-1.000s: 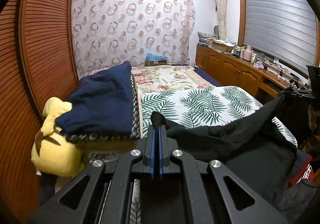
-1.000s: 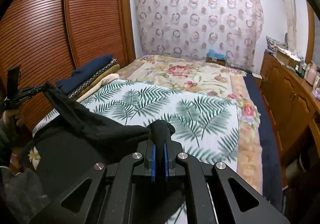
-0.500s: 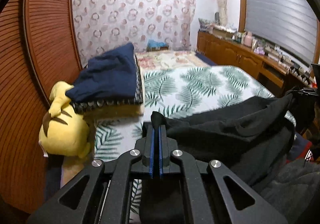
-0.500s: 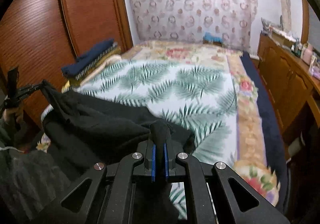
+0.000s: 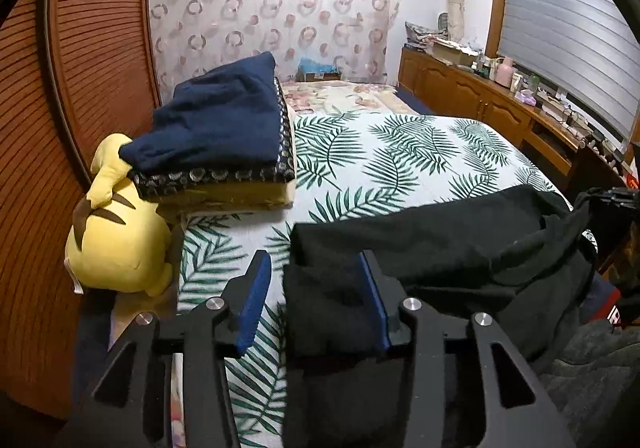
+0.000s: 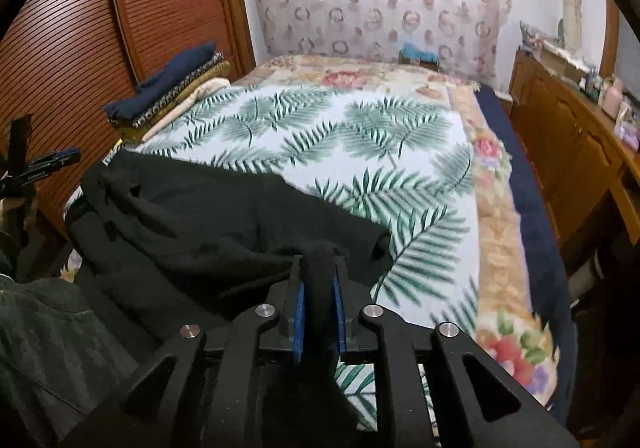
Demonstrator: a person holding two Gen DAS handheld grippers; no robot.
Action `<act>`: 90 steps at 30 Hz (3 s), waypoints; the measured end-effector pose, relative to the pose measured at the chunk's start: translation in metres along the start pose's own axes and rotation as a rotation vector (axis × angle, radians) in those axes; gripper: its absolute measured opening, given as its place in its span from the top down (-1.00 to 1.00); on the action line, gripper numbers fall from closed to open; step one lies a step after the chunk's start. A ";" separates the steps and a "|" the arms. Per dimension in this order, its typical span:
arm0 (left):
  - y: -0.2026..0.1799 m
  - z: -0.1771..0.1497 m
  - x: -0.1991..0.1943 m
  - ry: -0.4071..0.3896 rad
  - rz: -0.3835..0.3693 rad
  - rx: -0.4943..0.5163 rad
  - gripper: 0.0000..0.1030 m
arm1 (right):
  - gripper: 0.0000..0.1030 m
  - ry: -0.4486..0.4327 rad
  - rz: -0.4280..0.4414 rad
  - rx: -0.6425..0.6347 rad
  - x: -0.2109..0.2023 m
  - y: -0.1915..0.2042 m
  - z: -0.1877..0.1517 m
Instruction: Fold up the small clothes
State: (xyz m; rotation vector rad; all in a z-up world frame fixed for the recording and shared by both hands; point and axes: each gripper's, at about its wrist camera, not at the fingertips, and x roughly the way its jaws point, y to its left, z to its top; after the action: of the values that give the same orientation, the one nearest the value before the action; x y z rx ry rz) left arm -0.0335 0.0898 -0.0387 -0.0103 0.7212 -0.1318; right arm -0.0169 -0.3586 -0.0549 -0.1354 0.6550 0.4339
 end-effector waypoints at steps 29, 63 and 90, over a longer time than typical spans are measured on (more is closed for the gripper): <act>0.020 0.028 0.109 0.229 -0.040 0.022 -0.50 | -0.17 0.122 -0.035 0.035 0.099 -0.029 0.014; -0.016 0.035 -0.045 -0.160 -0.174 -0.024 0.81 | 0.82 -0.116 0.041 -0.015 -0.020 -0.002 0.015; -0.029 0.136 -0.226 -0.661 -0.093 0.082 0.81 | 0.83 -0.581 -0.062 -0.187 -0.250 0.055 0.057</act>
State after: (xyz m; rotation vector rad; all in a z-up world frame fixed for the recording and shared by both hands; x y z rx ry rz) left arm -0.1147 0.0845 0.2138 -0.0087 0.0548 -0.2320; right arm -0.1856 -0.3814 0.1453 -0.1956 0.0382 0.4472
